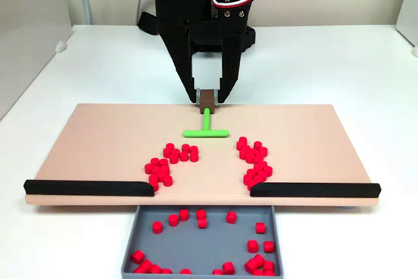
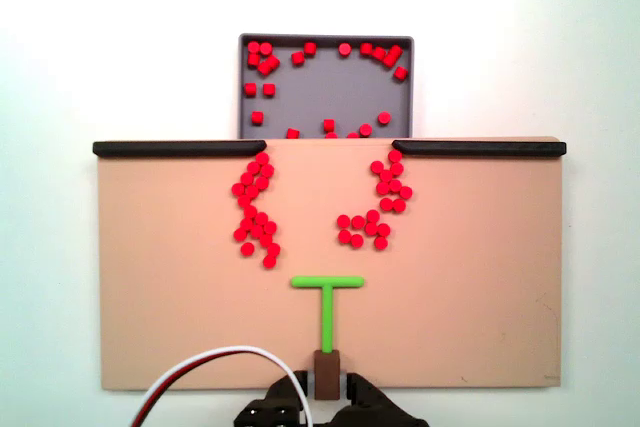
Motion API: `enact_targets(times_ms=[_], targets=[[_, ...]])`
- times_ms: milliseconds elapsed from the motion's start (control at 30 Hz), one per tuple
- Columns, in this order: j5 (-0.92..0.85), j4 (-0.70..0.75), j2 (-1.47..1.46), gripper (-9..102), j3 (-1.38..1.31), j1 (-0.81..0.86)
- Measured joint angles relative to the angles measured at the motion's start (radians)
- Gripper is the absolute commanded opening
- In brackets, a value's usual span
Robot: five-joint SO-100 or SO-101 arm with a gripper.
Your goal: Push granules from bottom to the grey container
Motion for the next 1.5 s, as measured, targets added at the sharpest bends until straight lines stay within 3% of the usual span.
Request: enact_targets(times_ms=[767,1500], targets=[[-0.028,-0.025,-0.043,0,-0.008,0.017],[-0.041,-0.025,-0.215,0,-0.195,0.025]])
